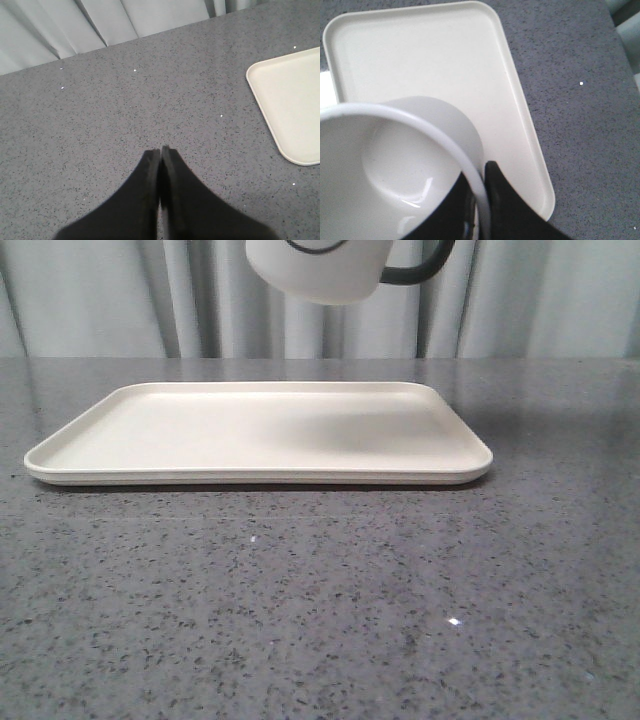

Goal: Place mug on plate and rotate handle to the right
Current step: 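Grip the rim with the right gripper, lift and turn the mug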

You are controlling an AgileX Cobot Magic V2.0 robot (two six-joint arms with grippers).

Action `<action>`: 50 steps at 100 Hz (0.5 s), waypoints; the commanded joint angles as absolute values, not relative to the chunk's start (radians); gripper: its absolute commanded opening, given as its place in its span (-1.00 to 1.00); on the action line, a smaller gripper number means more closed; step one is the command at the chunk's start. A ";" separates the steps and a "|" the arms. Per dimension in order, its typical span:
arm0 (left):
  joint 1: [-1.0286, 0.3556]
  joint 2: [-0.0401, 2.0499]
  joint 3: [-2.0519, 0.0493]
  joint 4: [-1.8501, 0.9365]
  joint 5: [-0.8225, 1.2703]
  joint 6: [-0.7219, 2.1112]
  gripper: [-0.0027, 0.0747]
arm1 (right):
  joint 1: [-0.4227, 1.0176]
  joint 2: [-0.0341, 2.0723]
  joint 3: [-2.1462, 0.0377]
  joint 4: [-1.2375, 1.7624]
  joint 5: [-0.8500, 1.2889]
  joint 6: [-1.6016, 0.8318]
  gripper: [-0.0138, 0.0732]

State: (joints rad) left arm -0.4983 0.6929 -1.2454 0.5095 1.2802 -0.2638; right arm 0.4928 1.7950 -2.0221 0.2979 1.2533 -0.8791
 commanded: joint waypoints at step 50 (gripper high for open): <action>-0.505 0.697 -1.265 0.529 1.259 -0.276 -0.98 | 0.527 1.893 -2.066 0.316 1.249 -0.948 -0.94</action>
